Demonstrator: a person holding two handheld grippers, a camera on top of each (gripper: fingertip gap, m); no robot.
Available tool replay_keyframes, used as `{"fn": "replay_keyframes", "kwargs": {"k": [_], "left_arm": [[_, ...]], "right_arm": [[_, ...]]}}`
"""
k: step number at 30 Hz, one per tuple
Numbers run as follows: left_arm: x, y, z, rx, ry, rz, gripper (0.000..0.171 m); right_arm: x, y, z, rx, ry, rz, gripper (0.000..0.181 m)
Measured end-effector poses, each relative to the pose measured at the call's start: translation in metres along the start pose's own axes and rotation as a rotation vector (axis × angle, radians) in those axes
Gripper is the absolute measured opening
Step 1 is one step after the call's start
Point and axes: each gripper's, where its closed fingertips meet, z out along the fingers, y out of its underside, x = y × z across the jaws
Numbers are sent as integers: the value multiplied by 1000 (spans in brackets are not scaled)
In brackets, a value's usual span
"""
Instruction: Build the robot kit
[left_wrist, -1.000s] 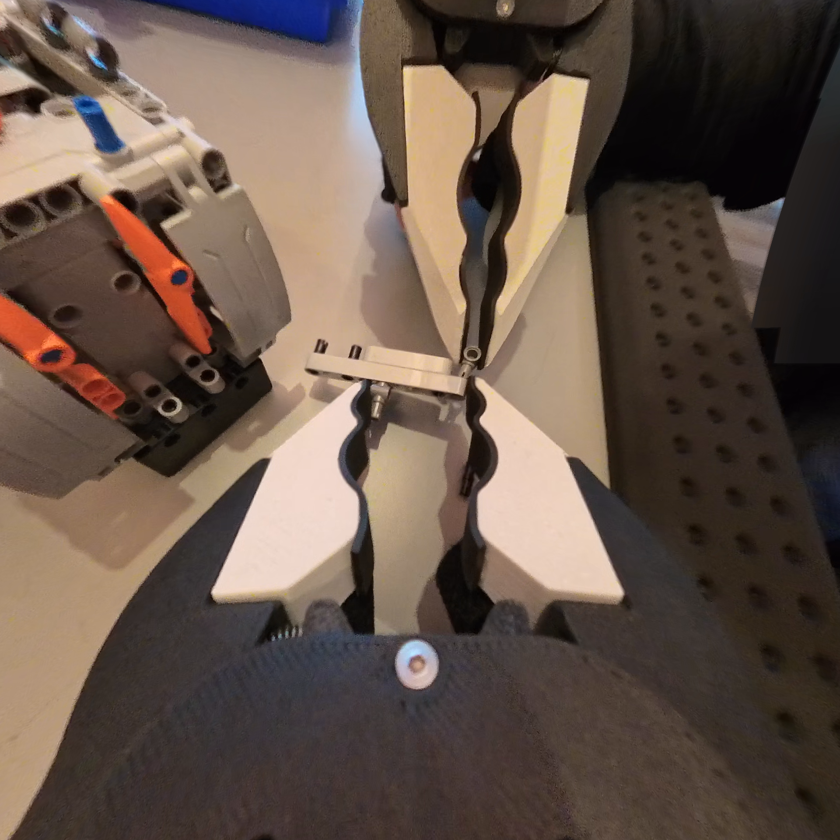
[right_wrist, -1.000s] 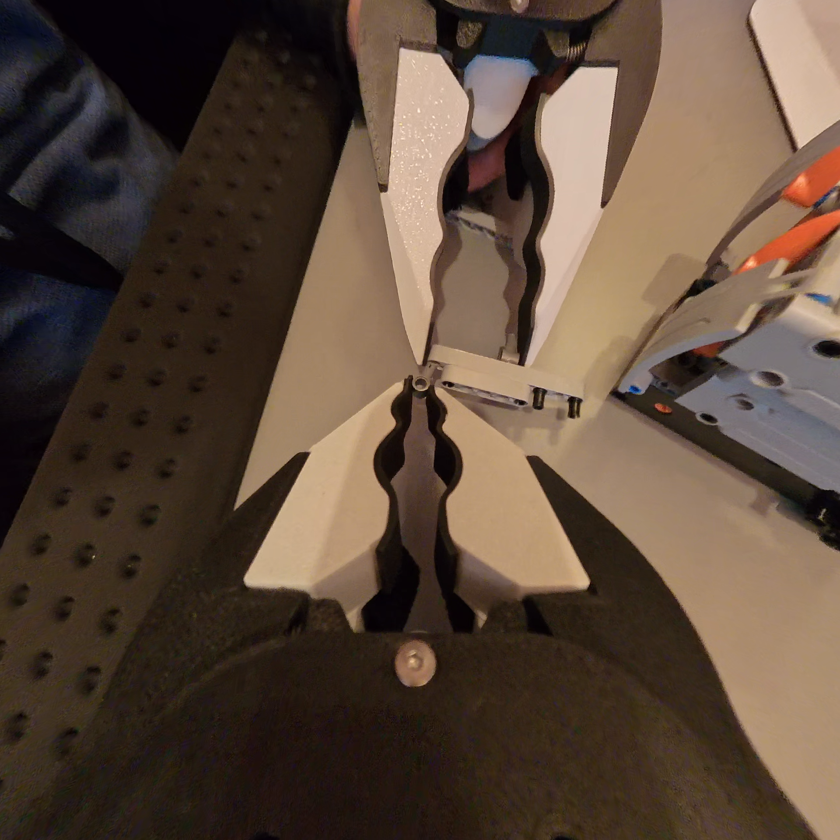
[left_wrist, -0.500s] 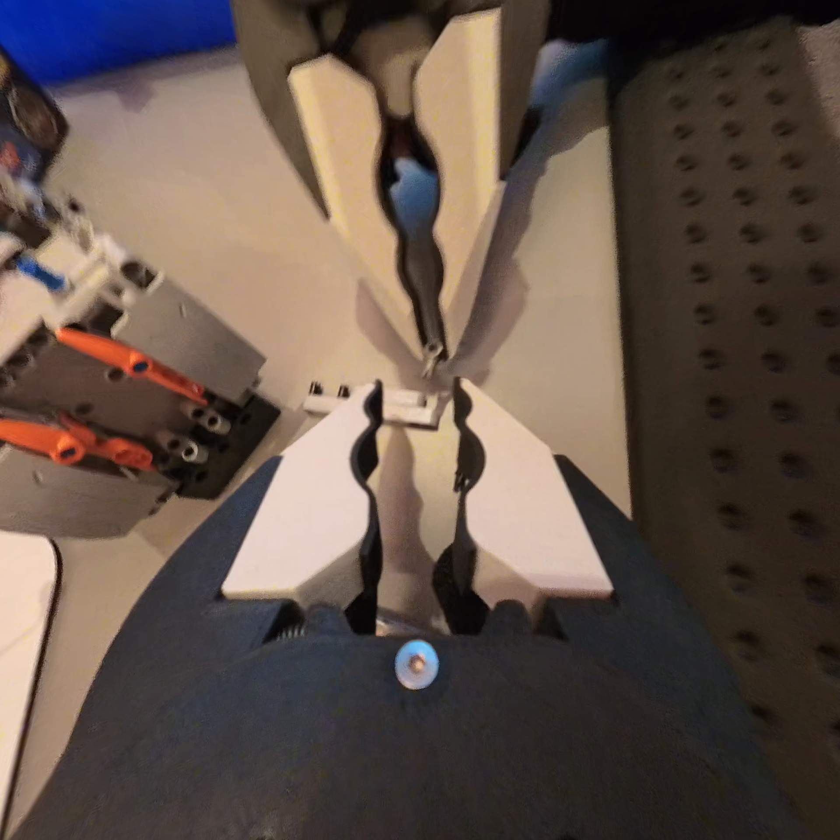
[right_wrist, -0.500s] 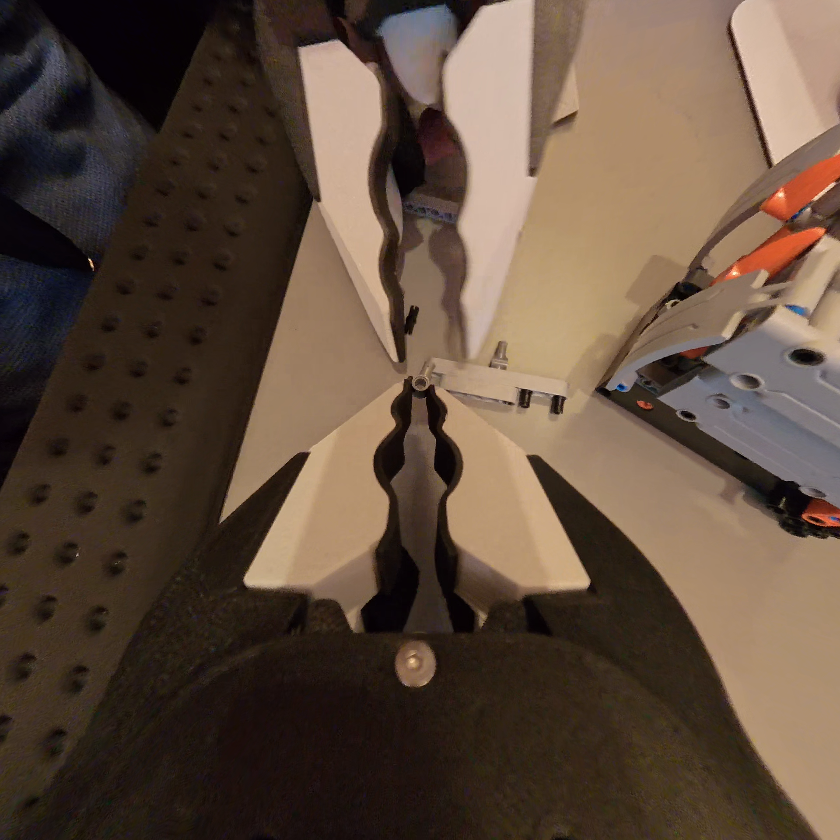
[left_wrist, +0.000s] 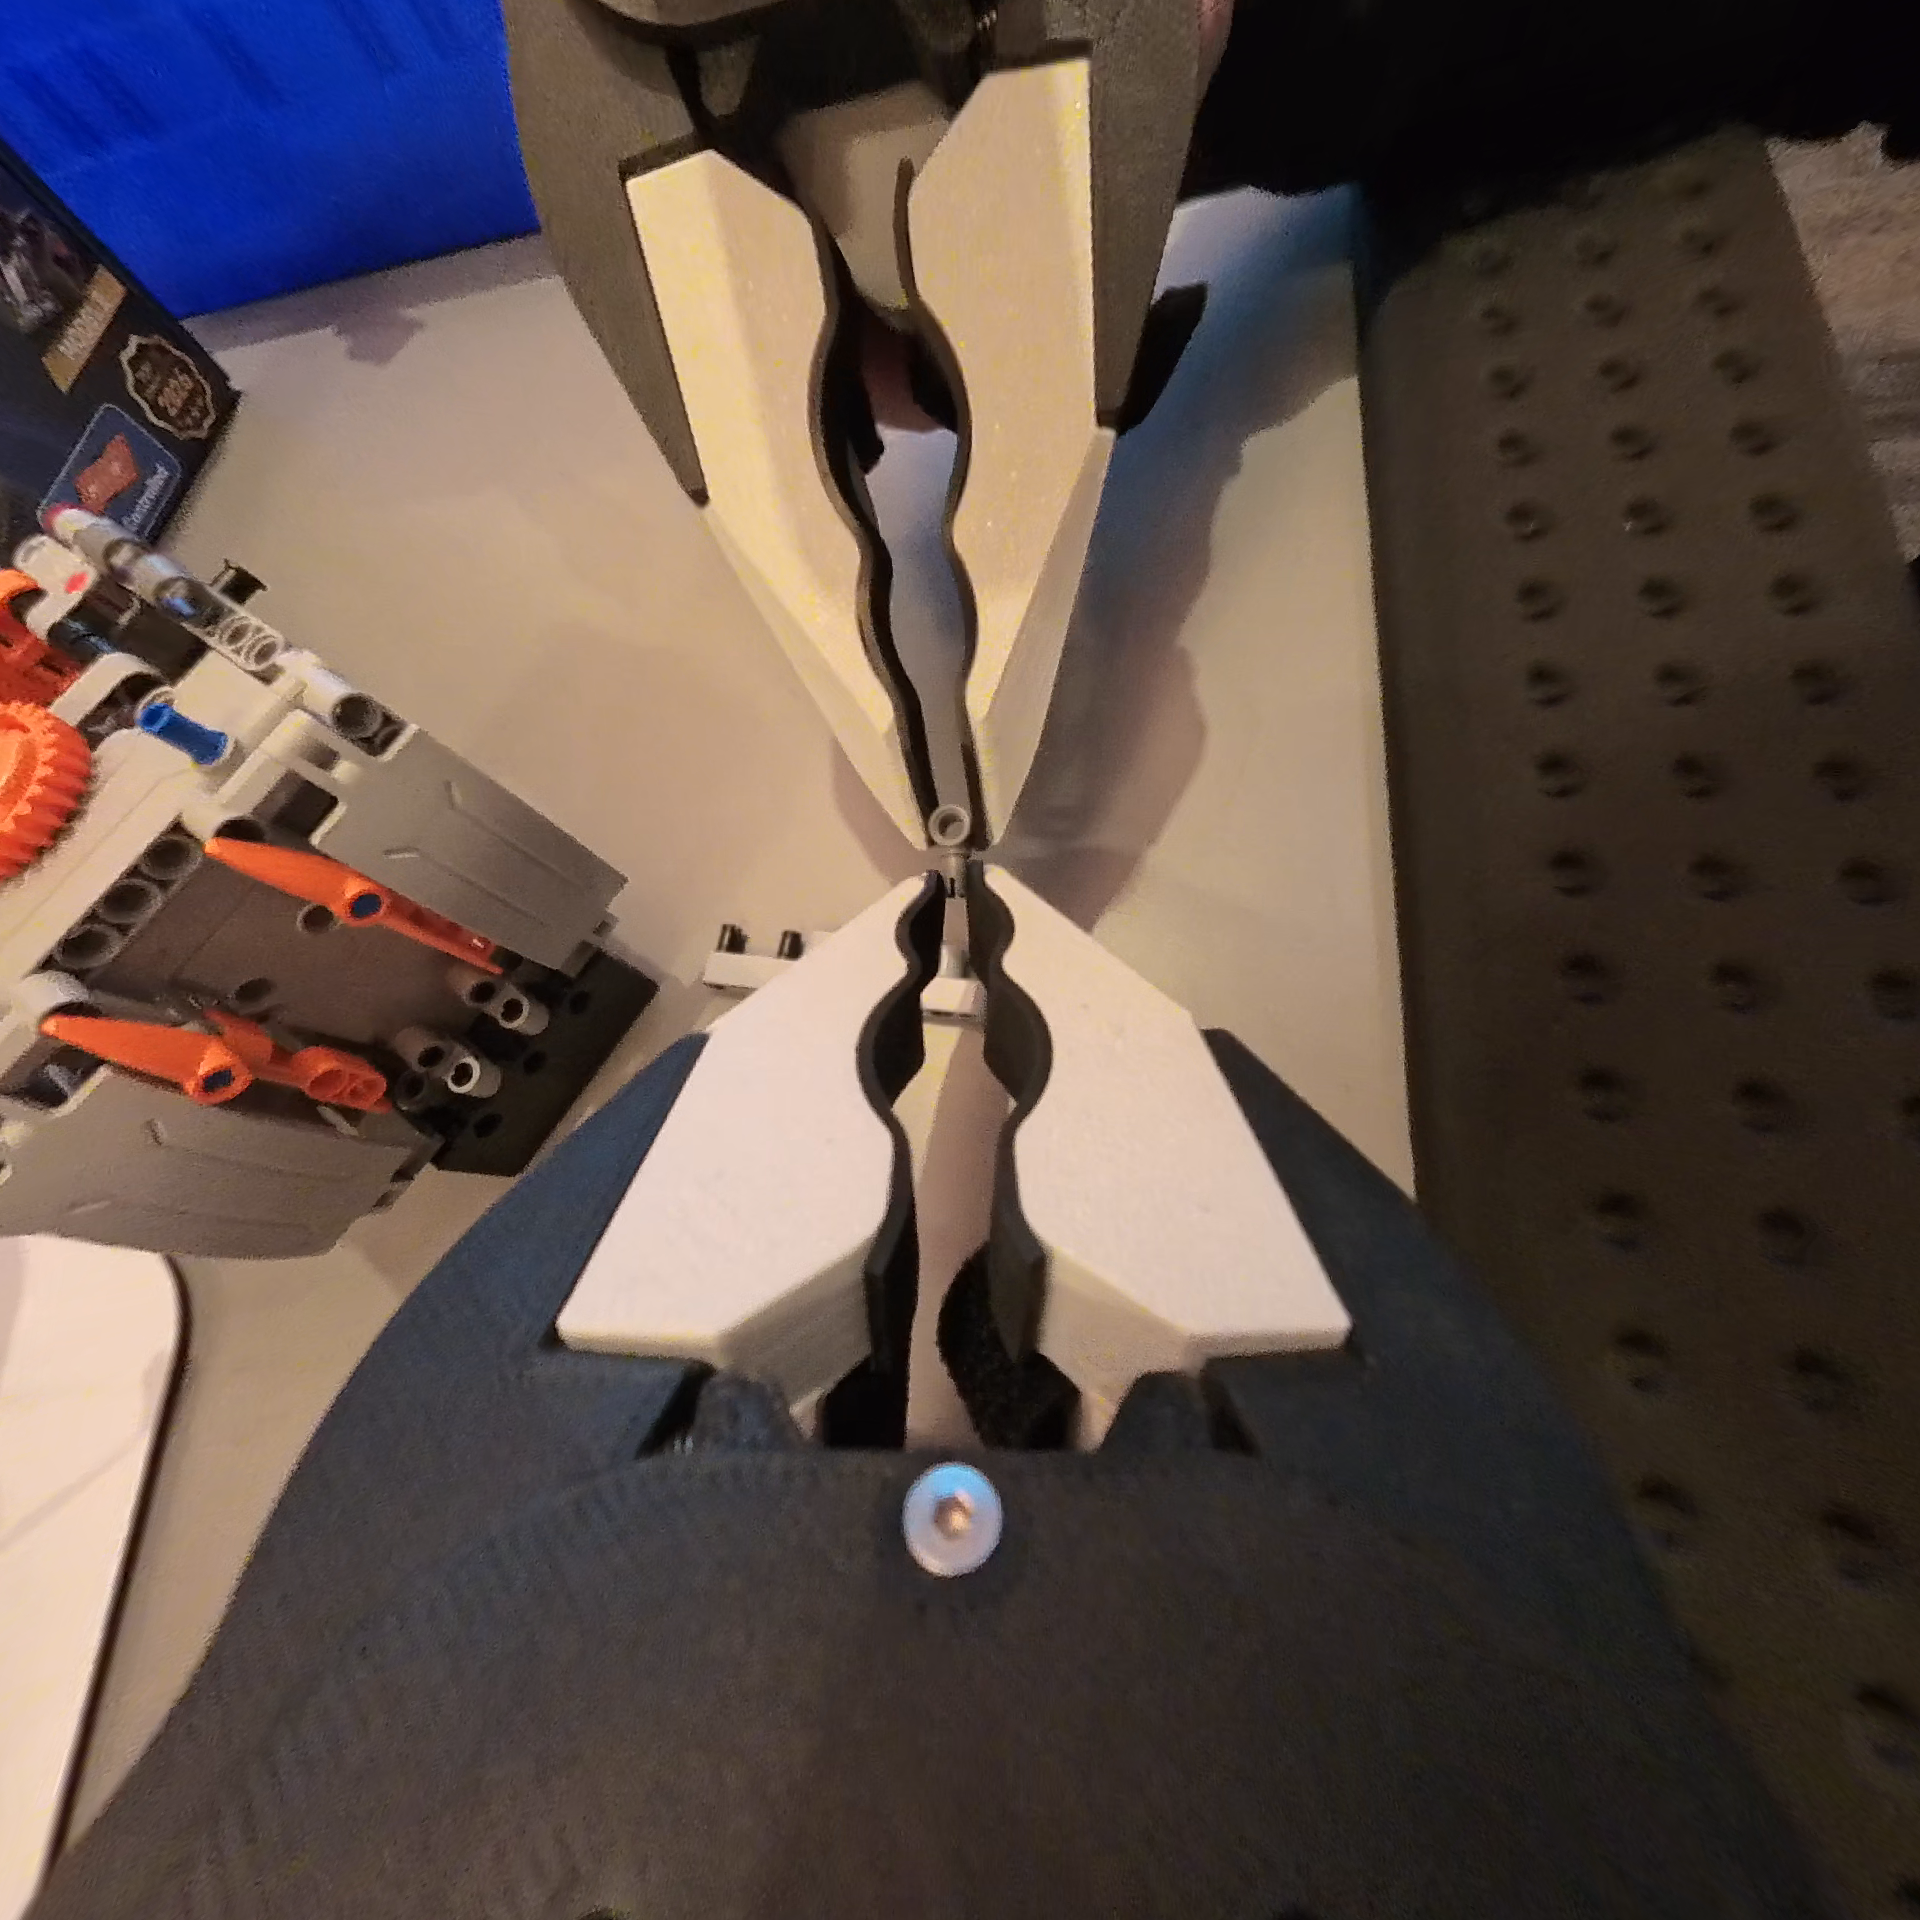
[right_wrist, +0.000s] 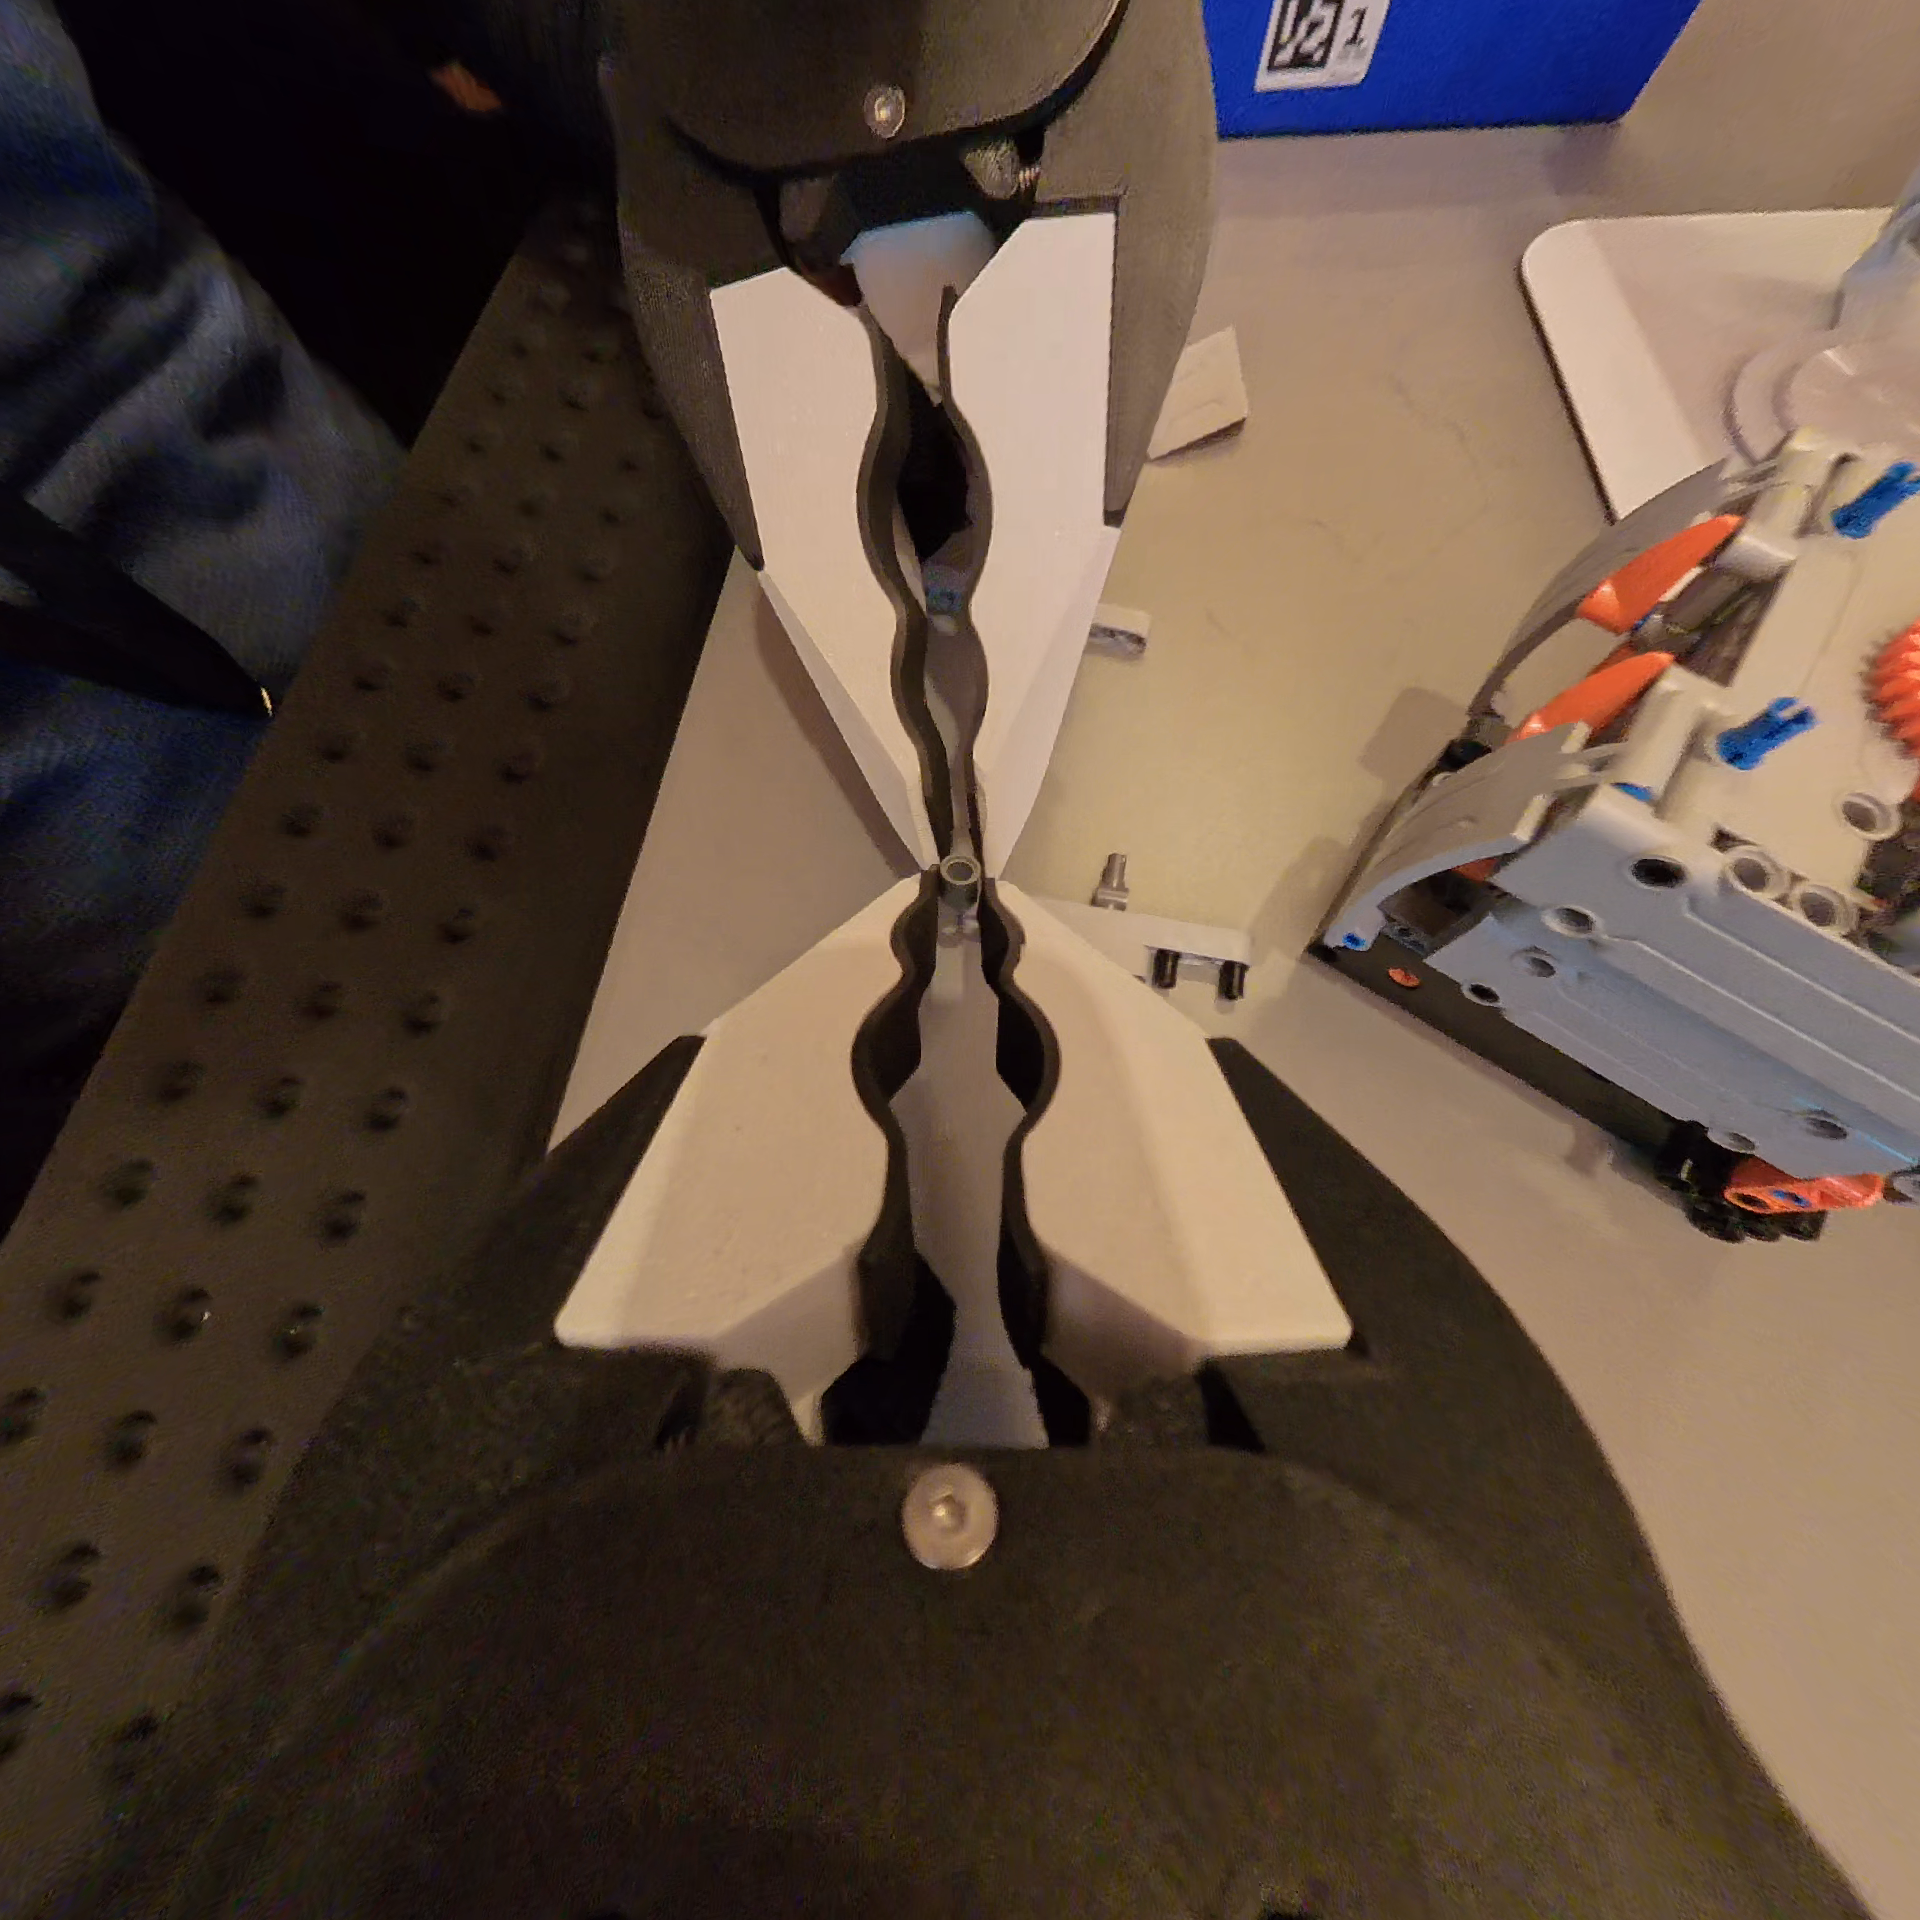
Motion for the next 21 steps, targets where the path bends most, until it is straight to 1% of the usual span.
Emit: {"fn": "replay_keyframes", "kwargs": {"k": [3,7,10,12,21], "left_arm": [[-2,-3,-3,17,-10,-5,1],[-1,-2,-1,11,-3,-10,2],[-1,-1,-1,8,6,-23,2],[-1,-2,-1,9,6,-22,1],[0,-2,-1,25,30,-41,1]], "right_arm": [[2,-3,-2,29,15,16,7],[5,-3,-1,27,38,6,12],[4,-8,-5,58,32,6,8],[2,-6,-3,53,25,0,5],[1,-6,-3,55,13,8,4]]}}
